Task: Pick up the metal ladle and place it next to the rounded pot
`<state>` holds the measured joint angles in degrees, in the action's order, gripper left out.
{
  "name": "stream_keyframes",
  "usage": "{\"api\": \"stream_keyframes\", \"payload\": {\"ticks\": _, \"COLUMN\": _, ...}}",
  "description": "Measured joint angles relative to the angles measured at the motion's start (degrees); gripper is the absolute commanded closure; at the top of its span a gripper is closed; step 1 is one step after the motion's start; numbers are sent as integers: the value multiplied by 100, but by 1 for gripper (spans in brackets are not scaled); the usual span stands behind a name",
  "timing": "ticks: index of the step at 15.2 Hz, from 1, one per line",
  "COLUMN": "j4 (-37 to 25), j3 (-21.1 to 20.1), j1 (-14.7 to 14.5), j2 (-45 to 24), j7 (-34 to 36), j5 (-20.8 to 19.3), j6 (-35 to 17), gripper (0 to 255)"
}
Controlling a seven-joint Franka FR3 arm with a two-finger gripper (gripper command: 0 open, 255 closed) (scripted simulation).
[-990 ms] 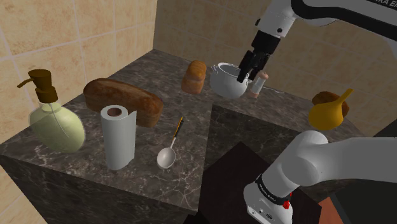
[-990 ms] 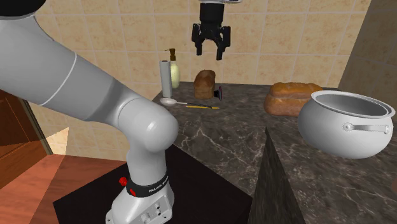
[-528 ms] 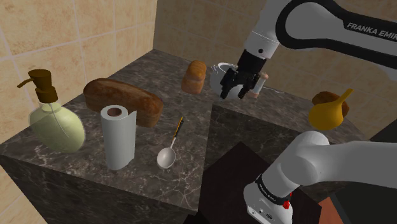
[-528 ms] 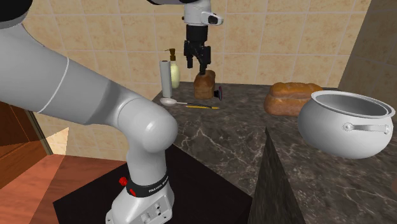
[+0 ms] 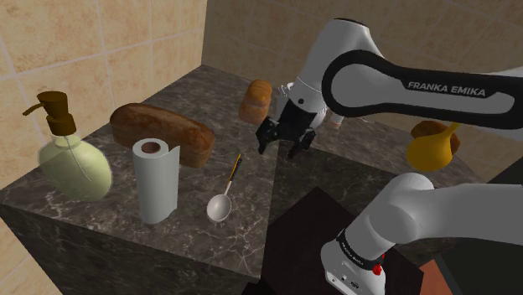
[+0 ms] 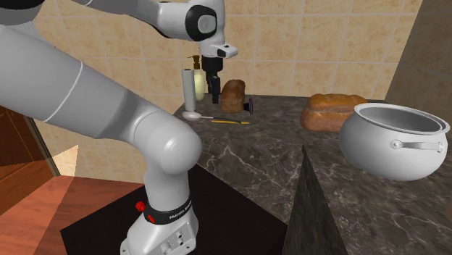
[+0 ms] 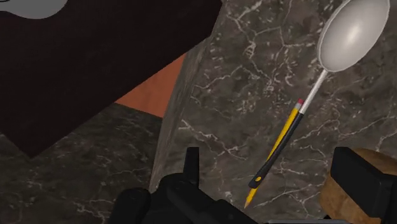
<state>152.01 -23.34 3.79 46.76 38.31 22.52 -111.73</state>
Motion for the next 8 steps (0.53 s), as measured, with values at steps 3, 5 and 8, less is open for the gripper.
{"api": "stream_keyframes", "payload": {"ticks": 3, "j4": 77, "j3": -558, "j1": 110, "j2": -356, "j7": 778, "j5": 334, "j6": -616, "gripper": 0}}
{"api": "stream_keyframes", "payload": {"ticks": 5, "j4": 65, "j3": -988, "j1": 235, "j2": -709, "j7": 1317, "j5": 523, "j6": -1083, "gripper": 0}}
{"api": "stream_keyframes", "payload": {"ticks": 8, "j4": -25, "j3": -1625, "j1": 517, "j2": -1271, "j7": 2129, "j5": 681, "j6": -1748, "gripper": 0}}
